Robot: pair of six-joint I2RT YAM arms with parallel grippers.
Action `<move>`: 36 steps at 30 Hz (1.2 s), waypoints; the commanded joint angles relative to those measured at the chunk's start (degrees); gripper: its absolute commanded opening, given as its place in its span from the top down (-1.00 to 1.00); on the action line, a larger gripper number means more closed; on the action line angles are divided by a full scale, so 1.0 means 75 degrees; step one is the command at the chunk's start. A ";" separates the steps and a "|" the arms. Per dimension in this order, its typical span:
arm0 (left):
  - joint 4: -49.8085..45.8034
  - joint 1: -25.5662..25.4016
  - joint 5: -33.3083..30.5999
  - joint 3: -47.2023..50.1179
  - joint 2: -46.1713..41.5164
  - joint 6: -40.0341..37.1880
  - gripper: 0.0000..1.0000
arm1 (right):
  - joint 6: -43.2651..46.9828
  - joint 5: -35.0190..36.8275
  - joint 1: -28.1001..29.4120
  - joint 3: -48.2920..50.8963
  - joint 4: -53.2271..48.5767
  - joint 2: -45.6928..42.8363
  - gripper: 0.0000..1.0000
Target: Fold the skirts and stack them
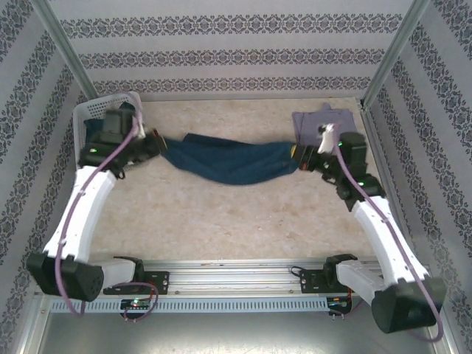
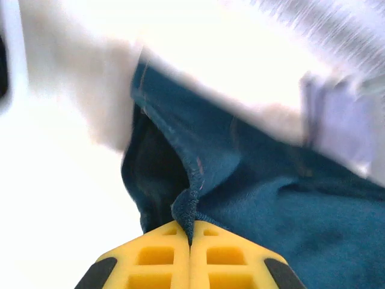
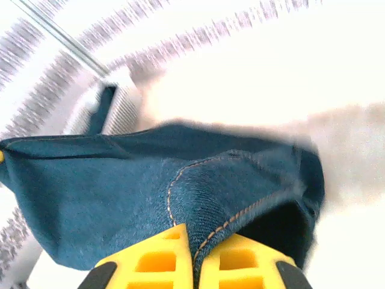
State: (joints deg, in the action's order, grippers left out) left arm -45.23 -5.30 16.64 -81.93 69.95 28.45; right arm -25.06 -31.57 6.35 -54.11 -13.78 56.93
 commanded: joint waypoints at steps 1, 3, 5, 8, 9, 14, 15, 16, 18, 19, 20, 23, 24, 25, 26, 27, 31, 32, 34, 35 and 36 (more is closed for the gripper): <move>-0.0754 -0.0023 -0.1290 -0.1694 -0.0195 -0.0736 1.00 | 0.0577 -0.0200 -0.0102 -0.1378 -0.0247 -0.0271 1.00; -0.0639 -0.0007 -0.1357 -0.2633 -0.0081 -0.0961 1.00 | 0.0701 -0.0029 -0.0104 -0.2047 -0.0172 -0.0264 1.00; -0.0490 -0.0008 -0.1359 -0.3327 0.0022 -0.1156 1.00 | 0.0845 0.0321 -0.0102 -0.2537 -0.0029 -0.0320 1.00; -0.0470 -0.0008 -0.1622 -0.4231 0.0189 -0.1429 1.00 | 0.1068 0.0857 -0.0112 -0.3086 0.0145 -0.0459 1.00; -0.0462 -0.0008 -0.1647 -0.4455 0.0226 -0.1475 1.00 | 0.1146 0.0909 -0.0108 -0.3185 0.0143 -0.0494 1.00; -0.0710 -0.0004 -0.0964 -0.5073 0.0195 -0.1319 1.00 | 0.1246 0.0699 -0.0116 -0.3175 0.0180 -0.0786 1.00; -0.0783 -0.0008 -0.0605 -0.5117 0.0074 -0.1172 1.00 | 0.1185 0.0522 -0.0110 -0.2991 0.0299 -0.0961 1.00; -0.0816 -0.0002 -0.0314 -0.5102 -0.0021 -0.1090 1.00 | 0.1147 0.0420 -0.0109 -0.2848 0.0366 -0.1087 1.00; -0.0919 -0.0002 0.0279 -0.5002 -0.0291 -0.0872 1.00 | 0.1048 0.0237 -0.0098 -0.2504 0.0451 -0.1414 1.00; -0.0936 -0.0008 0.0505 -0.4861 -0.0454 -0.0746 1.00 | 0.1011 0.0192 -0.0105 -0.2326 0.0455 -0.1596 1.00; -0.0925 -0.0008 0.0719 -0.4692 -0.0606 -0.0660 1.00 | 0.0978 0.0179 -0.0097 -0.2175 0.0442 -0.1759 1.00; -0.0958 -0.0005 0.1312 -0.4190 -0.0990 -0.0540 1.00 | 0.0829 0.0255 -0.0097 -0.1612 0.0553 -0.2242 1.00; -0.0965 -0.0002 0.1397 -0.4049 -0.1018 -0.0577 1.00 | 0.0771 0.0272 -0.0099 -0.1370 0.0706 -0.2331 1.00; -0.0948 -0.0007 0.1388 -0.3940 -0.0984 -0.0631 1.00 | 0.0716 0.0272 -0.0100 -0.1188 0.0891 -0.2325 1.00; -0.0962 -0.0008 0.1346 -0.3882 -0.0877 -0.0685 1.00 | 0.0657 0.0272 -0.0097 -0.1067 0.1057 -0.2244 1.00; -0.0994 -0.0008 0.1317 -0.3872 -0.0674 -0.0749 0.99 | 0.0618 0.0239 -0.0097 -0.0984 0.1240 -0.2057 1.00; -0.0713 -0.0008 0.1420 -0.3979 0.0627 -0.1048 0.94 | 0.0536 0.0262 -0.0086 -0.1035 0.1818 -0.0519 1.00; -0.0679 0.0001 0.1390 -0.4145 0.1091 -0.1158 0.93 | 0.0537 0.0426 -0.0089 -0.1088 0.1965 -0.0032 1.00; -0.0734 0.0036 0.1300 -0.4957 0.2495 -0.1452 0.92 | 0.0659 0.0775 -0.0091 -0.1505 0.2129 0.1373 1.00; -0.0784 0.0060 0.1293 -0.5366 0.3070 -0.1557 0.88 | 0.0697 0.0974 -0.0086 -0.1867 0.2018 0.2095 0.96; -0.0959 0.0095 0.1108 -0.6172 0.4112 -0.1678 0.71 | 0.0784 0.1090 -0.0086 -0.2472 0.1705 0.2978 0.76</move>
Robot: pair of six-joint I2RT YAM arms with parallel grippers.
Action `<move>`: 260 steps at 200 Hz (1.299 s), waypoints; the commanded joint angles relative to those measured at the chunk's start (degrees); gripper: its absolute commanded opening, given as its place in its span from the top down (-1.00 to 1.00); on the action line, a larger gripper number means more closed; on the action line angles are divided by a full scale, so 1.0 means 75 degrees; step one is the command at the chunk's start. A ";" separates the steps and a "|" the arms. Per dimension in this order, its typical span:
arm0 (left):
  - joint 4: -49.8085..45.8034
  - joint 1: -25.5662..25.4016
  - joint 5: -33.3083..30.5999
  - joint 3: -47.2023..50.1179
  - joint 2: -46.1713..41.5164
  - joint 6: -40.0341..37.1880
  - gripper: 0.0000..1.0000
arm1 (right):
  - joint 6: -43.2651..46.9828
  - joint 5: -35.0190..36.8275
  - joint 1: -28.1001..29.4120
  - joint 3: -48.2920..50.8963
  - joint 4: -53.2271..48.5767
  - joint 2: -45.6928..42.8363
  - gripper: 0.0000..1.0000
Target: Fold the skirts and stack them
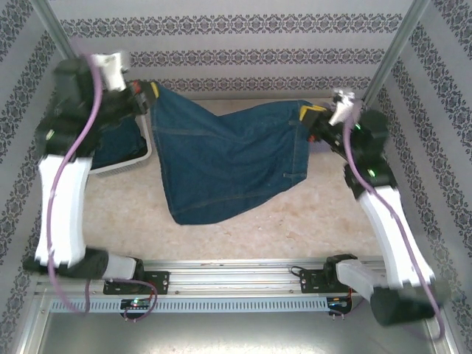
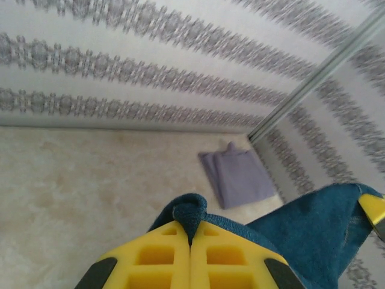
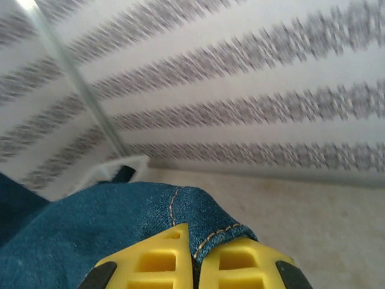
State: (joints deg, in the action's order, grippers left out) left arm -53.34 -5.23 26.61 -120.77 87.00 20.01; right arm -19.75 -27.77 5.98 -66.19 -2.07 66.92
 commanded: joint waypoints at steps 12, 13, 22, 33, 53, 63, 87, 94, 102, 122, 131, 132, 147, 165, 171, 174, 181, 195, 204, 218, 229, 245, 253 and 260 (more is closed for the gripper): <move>-0.1048 0.0173 -0.1272 -0.3921 0.4531 -0.0436 -0.43 | -0.0057 0.0955 -0.0064 -0.2608 -0.1115 0.3703 -0.17; -0.1128 0.0178 -0.1302 -0.4122 0.4668 -0.0421 -0.48 | -0.0066 0.0969 -0.0061 -0.2651 -0.1188 0.3789 -0.20; -0.1903 0.0233 -0.1357 -0.5834 0.5855 -0.0261 -0.76 | -0.0223 0.1051 -0.0048 -0.3135 -0.1606 0.4331 -0.42; -0.2517 0.0266 -0.0995 -0.6858 0.6678 -0.0068 -0.99 | -0.0249 0.1108 -0.0037 -0.3100 -0.1786 0.4489 -0.56; -0.2933 -0.0007 -0.1004 -0.5875 0.6378 -0.0217 -1.00 | 0.0052 0.1056 -0.0047 -0.2116 -0.1950 0.4008 -0.79; -0.2956 -0.0283 -0.1563 -0.4895 0.5948 -0.0403 -1.00 | 0.0250 0.1127 -0.0057 -0.1416 -0.1961 0.3619 -0.80; -0.0958 -0.0691 -0.1806 -0.0684 0.4083 -0.0227 -1.00 | 0.0418 0.1345 -0.0213 0.0033 -0.1953 0.3004 -0.82; -0.0251 -0.0684 -0.1610 0.0451 0.3511 -0.0001 -1.00 | 0.0417 0.1307 -0.0282 0.0274 -0.1961 0.2943 -0.82; 0.0276 -0.0685 -0.1658 0.1520 0.2969 0.0289 -1.00 | 0.0459 0.1196 -0.0343 0.0486 -0.1986 0.2926 -0.84; 0.1150 -0.0679 -0.1381 0.3739 0.1852 0.1113 -1.00 | 0.0709 0.1234 -0.0378 0.0660 -0.2134 0.3069 -0.95; 0.1775 -0.0680 -0.1092 0.4844 0.1338 0.1635 -1.00 | 0.0799 0.1370 -0.0378 0.0610 -0.2196 0.3202 -0.95; 0.1865 -0.0683 -0.1066 0.4960 0.1291 0.1698 -1.00 | 0.0818 0.1394 -0.0385 0.0602 -0.2200 0.3238 -0.96; 0.2765 -0.0705 -0.0633 0.6645 0.0583 0.2625 -0.95 | 0.0946 0.1354 -0.0419 0.0398 -0.2226 0.3547 -0.95; 0.3209 -0.0869 -0.0324 0.8002 -0.0003 0.3385 -0.77 | 0.1136 0.1059 -0.0461 -0.0038 -0.2372 0.4098 -0.95; 0.3351 -0.0981 -0.0249 0.8348 -0.0135 0.3603 -0.70 | 0.1187 0.1013 -0.0459 -0.0174 -0.2425 0.4288 -0.94; 0.3412 -0.1043 -0.0193 0.8498 -0.0197 0.3710 -0.65 | 0.1216 0.0989 -0.0463 -0.0253 -0.2459 0.4385 -0.94; 0.3535 -0.1183 -0.0081 0.8808 -0.0288 0.3959 -0.57 | 0.1267 0.0979 -0.0457 -0.0420 -0.2543 0.4599 -0.93; 0.3585 -0.1461 0.0078 0.9233 -0.0350 0.4360 -0.49 | 0.1359 0.0921 -0.0469 -0.0671 -0.2667 0.4927 -0.92; 0.3608 -0.1640 0.0079 0.9407 -0.0386 0.4535 -0.48 | 0.1417 0.0907 -0.0463 -0.0766 -0.2720 0.5063 -0.92; 0.3910 -0.1852 0.0302 0.9647 -0.0331 0.4769 -0.38 | 0.1476 0.0900 -0.0469 -0.0801 -0.2741 0.5191 -0.92; 0.4087 -0.1984 0.0496 0.9724 -0.0215 0.4924 -0.23 | 0.1525 0.0931 -0.0469 -0.0752 -0.2709 0.5237 -0.92; 0.3988 -0.2197 0.0493 0.9687 -0.0032 0.5027 -0.07 | 0.1535 0.0923 -0.0481 -0.0637 -0.2573 0.5283 -0.92; 0.3965 -0.2298 0.0413 0.9698 0.0039 0.5042 -0.05 | 0.1571 0.0853 -0.0492 -0.0690 -0.2662 0.5320 -0.92; 0.3982 -0.2341 0.0357 0.9724 0.0128 0.5063 -0.02 | 0.1573 0.0832 -0.0504 -0.0707 -0.2673 0.5345 -0.92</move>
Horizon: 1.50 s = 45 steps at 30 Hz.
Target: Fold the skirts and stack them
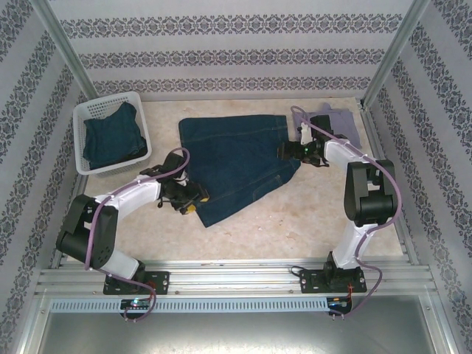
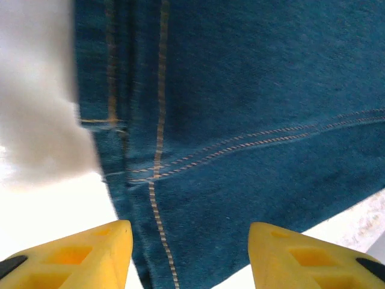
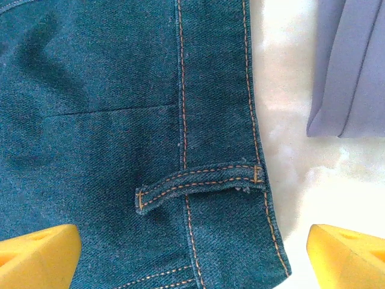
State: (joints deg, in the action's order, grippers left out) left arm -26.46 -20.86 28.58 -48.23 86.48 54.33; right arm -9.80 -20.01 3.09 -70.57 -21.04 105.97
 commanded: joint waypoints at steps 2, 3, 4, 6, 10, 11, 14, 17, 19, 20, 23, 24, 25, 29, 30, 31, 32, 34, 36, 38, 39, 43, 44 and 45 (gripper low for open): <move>0.0520 -0.0254 0.0080 0.0099 0.0307 0.0518 0.01 | 0.0250 -0.0214 -0.0134 -0.0130 -0.0142 0.0144 -0.91; 0.0618 -0.0254 0.0049 0.0113 0.0408 0.0515 0.02 | 0.0251 -0.0236 -0.0133 -0.0122 -0.0128 0.0133 -0.91; 0.0639 -0.0255 -0.0056 0.0072 0.0512 0.0506 0.02 | 0.0264 -0.0250 -0.0131 -0.0114 -0.0107 0.0113 -0.91; 0.0452 -0.0268 -0.0408 -0.0066 0.0630 0.0429 -0.08 | 0.0248 -0.0230 -0.0139 -0.0084 -0.0161 0.0075 -0.91; 0.0135 -0.0287 -0.1252 -0.0174 0.0529 0.0201 -0.19 | 0.0125 0.0008 -0.0163 -0.0088 -0.0494 0.0032 -0.90; 0.0152 -0.0277 -0.1328 -0.0188 0.0529 0.0144 -0.19 | 0.0070 0.0008 -0.0194 -0.0037 -0.0489 0.0010 -0.88; 0.0292 -0.0283 -0.1191 -0.0225 0.0714 0.0062 -0.16 | -0.0079 -0.0148 -0.0311 -0.0035 -0.0569 0.0081 -0.77; 0.0564 -0.0298 -0.0962 -0.0233 0.0876 0.0103 -0.04 | -0.0181 -0.0881 -0.0455 -0.0078 -0.0444 0.0229 -0.59; 0.0627 -0.0327 -0.0934 -0.0278 0.0915 0.0115 0.02 | -0.0135 -0.1070 -0.0471 -0.0202 -0.0438 0.0366 -0.50; 0.0622 -0.0328 -0.0960 -0.0300 0.0909 0.0117 0.03 | -0.0106 -0.1096 -0.0477 -0.0282 -0.0461 0.0435 -0.43; 0.0546 -0.0324 -0.1087 -0.0313 0.0819 0.0084 0.03 | -0.0064 -0.1195 -0.0471 -0.0505 -0.0570 0.0627 -0.17; 0.0512 -0.0324 -0.1134 -0.0306 0.0780 0.0081 0.00 | -0.0064 -0.1238 -0.0471 -0.0554 -0.0630 0.0673 -0.12; 0.0465 -0.0324 -0.1202 -0.0290 0.0750 0.0069 -0.05 | -0.0042 -0.1269 -0.0477 -0.0575 -0.0674 0.0705 -0.10; 0.0182 -0.0300 -0.1438 -0.0296 0.0672 -0.0090 -0.09 | -0.0035 -0.1355 -0.0474 -0.0445 -0.0737 0.0648 0.36; 0.0046 -0.0237 -0.1477 -0.0315 0.0649 -0.0148 -0.09 | -0.0077 -0.1433 -0.0463 -0.0366 -0.0740 0.0565 0.49; -0.0011 -0.0155 -0.1477 -0.0290 0.0592 -0.0193 -0.08 | -0.0188 -0.1504 -0.0460 -0.0206 -0.0658 0.0384 0.62; -0.0011 -0.0072 -0.1463 -0.0239 0.0495 -0.0232 -0.06 | -0.0377 -0.1613 -0.0459 0.0012 -0.0520 0.0174 0.73; -0.0034 0.0087 -0.1511 -0.0121 0.0293 -0.0302 -0.02 | -0.0790 -0.1926 -0.0456 0.0443 -0.0271 -0.0300 0.84; 0.0058 0.0224 -0.1507 0.0014 0.0086 -0.0384 -0.01 | -0.1177 -0.2043 -0.0413 0.0994 0.0021 -0.0853 0.88; 0.0232 0.0308 -0.1415 0.0136 0.0023 -0.0440 -0.03 | -0.1384 -0.2041 -0.0389 0.1409 0.0193 -0.1218 0.91; 0.0311 0.0326 -0.1341 0.0170 0.0034 -0.0478 -0.03 | -0.1429 -0.2053 -0.0379 0.1540 0.0225 -0.1308 0.93; 0.0224 0.0321 -0.1204 -0.0025 0.0317 -0.0700 0.08 | -0.1423 -0.1965 -0.0330 0.1853 0.0201 -0.1433 1.00; 0.0014 0.0321 -0.1373 -0.0135 0.0362 -0.0746 0.09 | -0.1418 -0.1950 -0.0331 0.1908 0.0212 -0.1427 1.00; -0.0115 0.0332 -0.1507 -0.0181 0.0378 -0.0774 0.13 | -0.1425 -0.1949 -0.0339 0.1932 0.0219 -0.1418 1.00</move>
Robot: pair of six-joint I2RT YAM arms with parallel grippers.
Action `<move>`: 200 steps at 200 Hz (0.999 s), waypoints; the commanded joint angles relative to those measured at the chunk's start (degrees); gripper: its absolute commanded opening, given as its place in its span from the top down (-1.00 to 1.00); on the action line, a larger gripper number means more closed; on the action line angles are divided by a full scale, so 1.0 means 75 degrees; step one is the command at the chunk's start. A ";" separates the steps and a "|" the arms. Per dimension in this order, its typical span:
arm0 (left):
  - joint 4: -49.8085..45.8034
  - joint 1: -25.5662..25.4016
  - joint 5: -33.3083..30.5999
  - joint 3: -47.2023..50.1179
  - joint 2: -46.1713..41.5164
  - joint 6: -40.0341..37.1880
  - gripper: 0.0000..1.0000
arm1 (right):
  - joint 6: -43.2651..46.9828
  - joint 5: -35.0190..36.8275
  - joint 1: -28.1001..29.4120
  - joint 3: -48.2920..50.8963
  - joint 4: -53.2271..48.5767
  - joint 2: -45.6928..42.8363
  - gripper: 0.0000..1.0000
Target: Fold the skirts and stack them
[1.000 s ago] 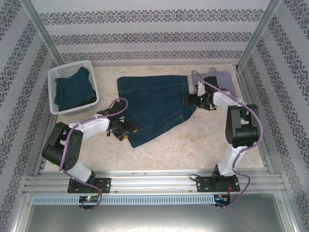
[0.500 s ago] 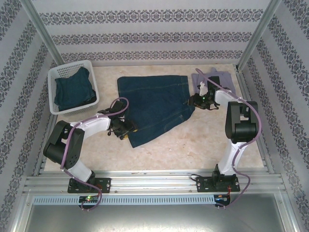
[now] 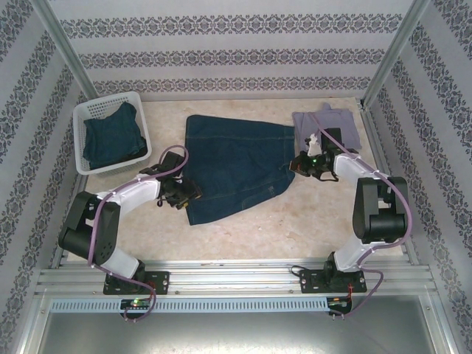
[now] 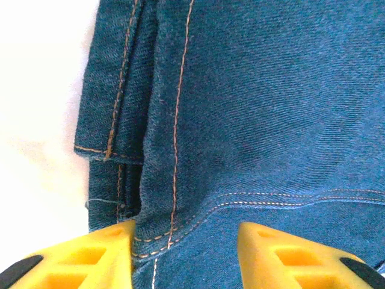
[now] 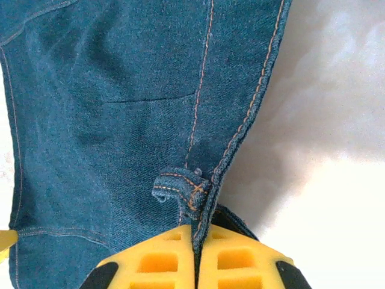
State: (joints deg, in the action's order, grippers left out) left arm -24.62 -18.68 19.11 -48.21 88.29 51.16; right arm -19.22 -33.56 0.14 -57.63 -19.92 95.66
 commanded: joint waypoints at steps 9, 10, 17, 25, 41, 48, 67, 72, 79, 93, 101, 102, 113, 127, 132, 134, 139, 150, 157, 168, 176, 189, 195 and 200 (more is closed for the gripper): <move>-0.0304 0.0036 -0.0394 -0.0144 0.0027 -0.0313 0.28 | -0.0236 -0.0142 0.0074 0.0271 0.0171 -0.0051 1.00; -0.0280 0.0033 -0.0393 -0.0140 0.0016 -0.0303 0.29 | -0.0243 -0.0142 0.0069 0.0274 0.0171 -0.0051 1.00; -0.0158 0.0039 -0.0374 -0.0094 -0.0040 -0.0251 0.37 | -0.0271 -0.0132 0.0074 0.0278 0.0213 -0.0072 1.00; -0.0058 0.0034 -0.0319 -0.0078 -0.0150 -0.0204 0.56 | -0.0314 -0.0099 0.0071 0.0291 0.0239 -0.0142 1.00; -0.0089 0.0041 -0.0316 -0.0144 -0.0582 -0.0202 1.00 | -0.0272 -0.0156 0.0024 0.0288 0.0258 -0.0589 1.00; -0.0232 0.0054 -0.0529 -0.0207 -0.0932 -0.0239 1.00 | -0.0241 -0.0245 -0.0010 0.0303 0.0291 -0.0912 1.00; -0.0657 0.0410 -0.0941 -0.0363 -0.2313 -0.0376 1.00 | -0.0104 -0.0600 -0.0174 0.0164 0.0249 -0.1958 1.00; -0.0699 0.0582 -0.0950 -0.0440 -0.2704 -0.0410 1.00 | -0.0090 -0.0691 -0.0233 0.0105 0.0255 -0.2285 1.00; -0.0741 0.0860 -0.0942 -0.0590 -0.3159 -0.0492 1.00 | -0.0085 -0.0776 -0.0300 -0.0012 0.0283 -0.2689 1.00; -0.0934 0.1362 -0.0899 -0.1168 -0.3819 -0.0741 1.00 | -0.0145 -0.0900 -0.0415 -0.0321 0.0342 -0.3390 1.00; -0.1104 0.1582 -0.0824 -0.1698 -0.3947 -0.0954 1.00 | -0.0223 -0.0921 -0.0435 -0.0536 0.0436 -0.3759 1.00; -0.1131 0.1614 -0.0807 -0.1766 -0.3951 -0.0987 1.00 | -0.0236 -0.0924 -0.0426 -0.0557 0.0456 -0.3803 1.00; -0.1458 0.1820 -0.0674 -0.2720 -0.3891 -0.1401 1.00 | -0.0334 -0.0962 -0.0441 -0.0853 0.0698 -0.4230 1.00; -0.2003 0.1952 -0.0709 -0.4191 -0.3678 -0.1988 1.00 | -0.0505 -0.0866 -0.0435 -0.1263 0.1036 -0.4693 1.00; -0.2176 0.1971 -0.0817 -0.4779 -0.3582 -0.2301 1.00 | -0.0508 -0.0808 -0.0434 -0.1427 0.1135 -0.4838 1.00; -0.2305 0.1974 -0.0882 -0.4990 -0.3540 -0.2346 1.00 | -0.0507 -0.0763 -0.0439 -0.1488 0.1177 -0.4895 1.00; -0.2490 0.1985 -0.1083 -0.5621 -0.3445 -0.2586 1.00 | -0.0527 -0.0613 -0.0447 -0.1642 0.1282 -0.5038 1.00; -0.2570 0.1987 -0.1403 -0.6669 -0.3298 -0.3057 1.00 | -0.0590 -0.0284 -0.0447 -0.1954 0.1520 -0.5255 1.00; -0.2418 0.1986 -0.1442 -0.7094 -0.3262 -0.3227 1.00 | -0.0676 -0.0256 -0.0441 -0.2151 0.1681 -0.5307 1.00; -0.1985 0.1986 -0.1313 -0.7479 -0.3230 -0.3352 1.00 | -0.0637 -0.0498 -0.0423 -0.2717 0.1412 -0.5228 1.00; -0.1870 0.1986 -0.1217 -0.7781 -0.3194 -0.3426 1.00 | -0.0574 -0.0588 -0.0406 -0.3078 0.1178 -0.5195 1.00; -0.1895 0.1987 -0.1176 -0.8185 -0.3204 -0.3498 1.00 | -0.0727 -0.0730 -0.0409 -0.3130 0.1551 -0.5440 1.00; -0.1966 0.1987 -0.1170 -0.8313 -0.3241 -0.3508 1.00 | -0.0924 -0.0832 -0.0404 -0.3003 0.1932 -0.5598 1.00; -0.2041 0.1986 -0.1160 -0.8405 -0.3282 -0.3518 1.00 | -0.1050 -0.0923 -0.0406 -0.2929 0.2118 -0.5727 1.00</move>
State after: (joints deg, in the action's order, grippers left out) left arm -38.63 -5.89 16.51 -106.94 64.31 29.43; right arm -24.21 -41.98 -2.00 -79.90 -10.09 55.72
